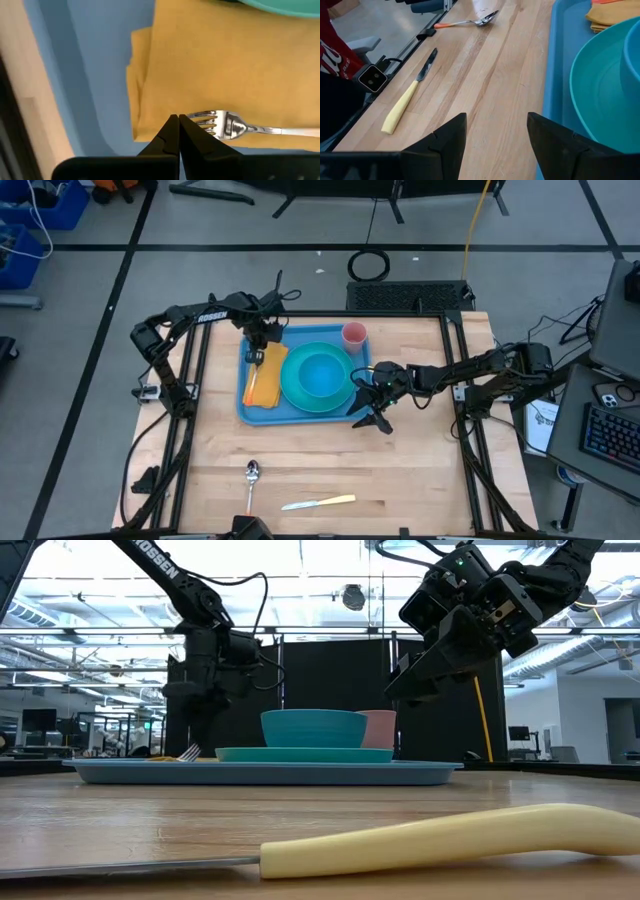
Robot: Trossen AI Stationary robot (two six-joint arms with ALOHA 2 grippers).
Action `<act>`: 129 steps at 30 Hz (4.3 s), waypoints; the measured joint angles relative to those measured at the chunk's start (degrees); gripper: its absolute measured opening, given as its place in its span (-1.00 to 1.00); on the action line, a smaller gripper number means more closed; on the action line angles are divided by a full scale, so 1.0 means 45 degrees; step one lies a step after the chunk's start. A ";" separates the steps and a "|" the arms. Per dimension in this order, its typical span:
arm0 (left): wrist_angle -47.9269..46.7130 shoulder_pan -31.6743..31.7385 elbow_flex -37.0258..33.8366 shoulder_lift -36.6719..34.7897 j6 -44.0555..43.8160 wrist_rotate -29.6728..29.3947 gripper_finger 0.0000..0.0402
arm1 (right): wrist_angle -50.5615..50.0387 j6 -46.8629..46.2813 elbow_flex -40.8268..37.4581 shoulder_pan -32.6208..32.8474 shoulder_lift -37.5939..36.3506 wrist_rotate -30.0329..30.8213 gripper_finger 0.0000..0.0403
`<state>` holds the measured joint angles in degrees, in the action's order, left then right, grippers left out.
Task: Set up tray
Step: Adjust the orange fork on the yellow table napkin, then put the orange spoon on the yellow napkin to the right of the orange fork on the blue serving tray
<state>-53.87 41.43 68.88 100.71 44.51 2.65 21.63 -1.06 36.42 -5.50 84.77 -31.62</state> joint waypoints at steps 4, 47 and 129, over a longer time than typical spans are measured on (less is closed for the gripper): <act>0.0448 0.0000 0.0000 0.0000 0.0000 0.0065 -1.00 | 0.0000 -0.0004 0.0000 0.0000 0.0000 0.0000 -0.01; 0.2433 -0.3408 -0.1048 -0.5921 -1.1036 -0.0684 -0.95 | 0.0317 -0.0340 -0.0496 0.0000 -0.0005 0.0051 -0.01; 1.4010 -2.0417 -0.8942 -0.7174 -1.6376 -1.8176 -0.87 | -0.1666 -0.6903 1.5014 0.3099 1.2096 -0.0049 -0.01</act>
<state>9.17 -50.45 28.64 68.42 -29.18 -79.14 14.13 -32.12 103.99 8.45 139.20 -31.83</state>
